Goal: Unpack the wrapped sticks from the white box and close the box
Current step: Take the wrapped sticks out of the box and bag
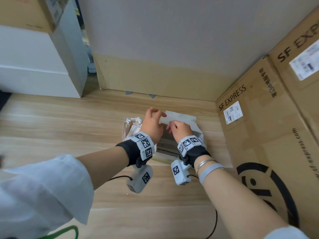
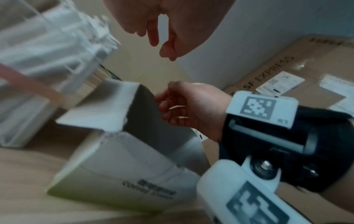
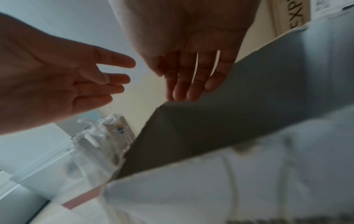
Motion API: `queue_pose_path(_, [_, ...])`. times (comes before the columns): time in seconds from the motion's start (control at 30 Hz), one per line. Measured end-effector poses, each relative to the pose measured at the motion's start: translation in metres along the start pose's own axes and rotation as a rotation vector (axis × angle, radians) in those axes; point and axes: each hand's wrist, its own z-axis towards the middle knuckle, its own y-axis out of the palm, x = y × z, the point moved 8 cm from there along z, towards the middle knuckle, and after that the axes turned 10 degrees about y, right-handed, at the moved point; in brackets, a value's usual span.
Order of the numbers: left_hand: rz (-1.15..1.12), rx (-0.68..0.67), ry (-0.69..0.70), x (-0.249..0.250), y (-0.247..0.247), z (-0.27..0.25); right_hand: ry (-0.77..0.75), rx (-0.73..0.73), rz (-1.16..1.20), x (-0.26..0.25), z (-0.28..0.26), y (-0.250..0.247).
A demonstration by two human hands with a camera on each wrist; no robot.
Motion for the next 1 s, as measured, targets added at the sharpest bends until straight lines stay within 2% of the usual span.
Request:
queue_pose_path(0.07, [0.012,-0.071,-0.033,0.003,0.022,-0.005,0.043,-0.065,-0.019,0.018,-0.002,0.002])
queue_pose_path(0.2, [0.062,-0.271,-0.336,-0.014,0.06,-0.019,0.119,-0.154,-0.136,0.049,-0.004,0.011])
queue_pose_path(0.27, [0.085,-0.313,-0.414,-0.023,0.067,-0.022,0.139,-0.184,-0.178,0.059,-0.005,0.014])
queue_pose_path(0.43, [0.092,-0.232,-0.417,-0.035,0.063,-0.017,0.157,-0.239,-0.193,0.069,-0.007,0.019])
queue_pose_path(0.5, [0.08,-0.249,-0.461,-0.04,0.063,-0.018,0.163,-0.257,-0.216,0.072,-0.006,0.022])
queue_pose_path(0.6, [-0.048,-0.201,-0.471,-0.041,0.061,-0.018,0.17,-0.265,-0.264,0.075,0.0,0.028])
queue_pose_path(0.73, [-0.138,-0.128,-0.386,-0.043,0.06,-0.023,0.146,-0.243,-0.331,0.067,0.001,0.033])
queue_pose_path(0.9, [-0.111,-0.176,-0.324,-0.044,0.064,-0.032,0.135,-0.263,-0.467,0.052,0.002,0.056])
queue_pose_path(1.0, [-0.091,-0.193,-0.338,-0.044,0.064,-0.034,0.156,-0.295,-0.598,0.054,0.003,0.065])
